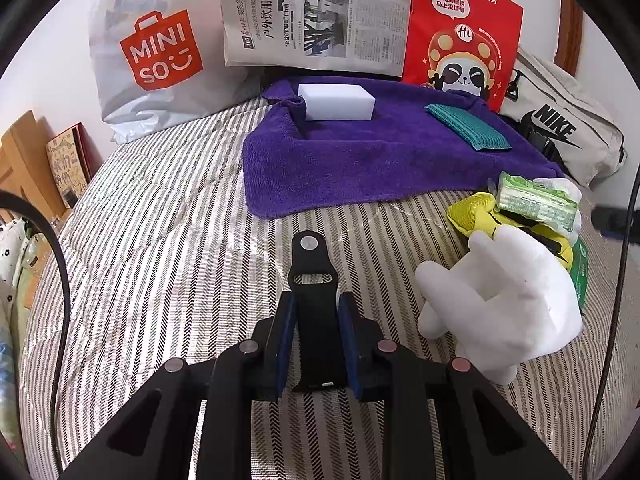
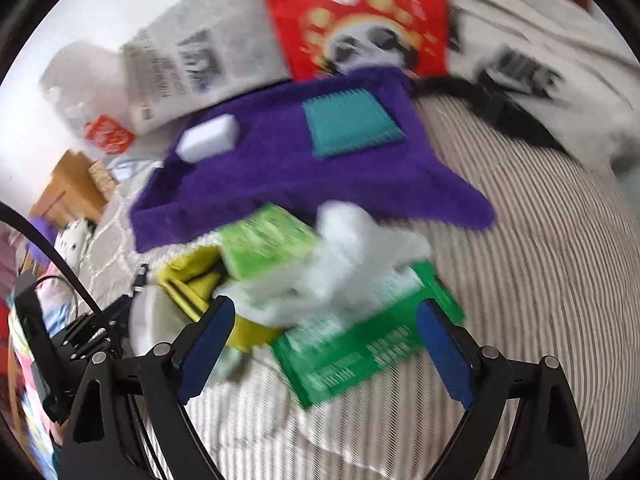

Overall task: Organize soft objects
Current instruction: 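Grasp the light green wipes pack with the right gripper while the left holds the strap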

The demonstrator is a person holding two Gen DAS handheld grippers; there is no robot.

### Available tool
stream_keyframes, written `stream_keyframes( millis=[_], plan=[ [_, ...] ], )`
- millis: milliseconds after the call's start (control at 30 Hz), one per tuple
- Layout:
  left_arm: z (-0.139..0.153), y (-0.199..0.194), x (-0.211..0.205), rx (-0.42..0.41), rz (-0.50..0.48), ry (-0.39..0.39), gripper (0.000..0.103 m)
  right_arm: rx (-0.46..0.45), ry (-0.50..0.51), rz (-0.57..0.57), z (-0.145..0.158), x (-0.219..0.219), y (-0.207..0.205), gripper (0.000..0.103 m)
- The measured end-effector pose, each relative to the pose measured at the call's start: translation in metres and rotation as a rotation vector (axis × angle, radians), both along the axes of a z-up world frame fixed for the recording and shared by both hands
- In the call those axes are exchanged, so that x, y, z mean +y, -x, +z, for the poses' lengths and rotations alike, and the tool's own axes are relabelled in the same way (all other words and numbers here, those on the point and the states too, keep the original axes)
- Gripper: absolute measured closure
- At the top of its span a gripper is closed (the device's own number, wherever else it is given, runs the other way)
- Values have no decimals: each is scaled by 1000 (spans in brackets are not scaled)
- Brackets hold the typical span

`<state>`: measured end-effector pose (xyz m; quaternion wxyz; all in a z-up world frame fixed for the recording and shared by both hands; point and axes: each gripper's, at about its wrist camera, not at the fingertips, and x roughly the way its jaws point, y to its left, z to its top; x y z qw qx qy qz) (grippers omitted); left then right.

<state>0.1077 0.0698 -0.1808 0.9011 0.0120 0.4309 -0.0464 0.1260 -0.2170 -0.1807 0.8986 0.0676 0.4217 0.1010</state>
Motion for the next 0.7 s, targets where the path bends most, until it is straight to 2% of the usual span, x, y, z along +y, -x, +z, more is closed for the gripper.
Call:
stream_keyframes(
  millis=[100,233,367,533,567,600,700],
  plan=[
    [0,0,1,0,0,4,81,-68,44,100,13,27,-3,11],
    [0,0,1,0,1,6,81,-88,115,211,16,60,-19,12],
    [1,0,2,0,3,15,81,-40,175,257,3,77,-43,24],
    [0,0,4,1,3,29,81,29,207,277,-17,77,-61,26],
    [0,1,4,1,3,32,81,37,213,279,-20,77,-64,37],
    [1,1,4,1,3,34,81,42,222,275,-23,77,-66,54],
    [1,0,5,1,3,43,81,47,193,258,-21,69,-65,65]
  ],
)
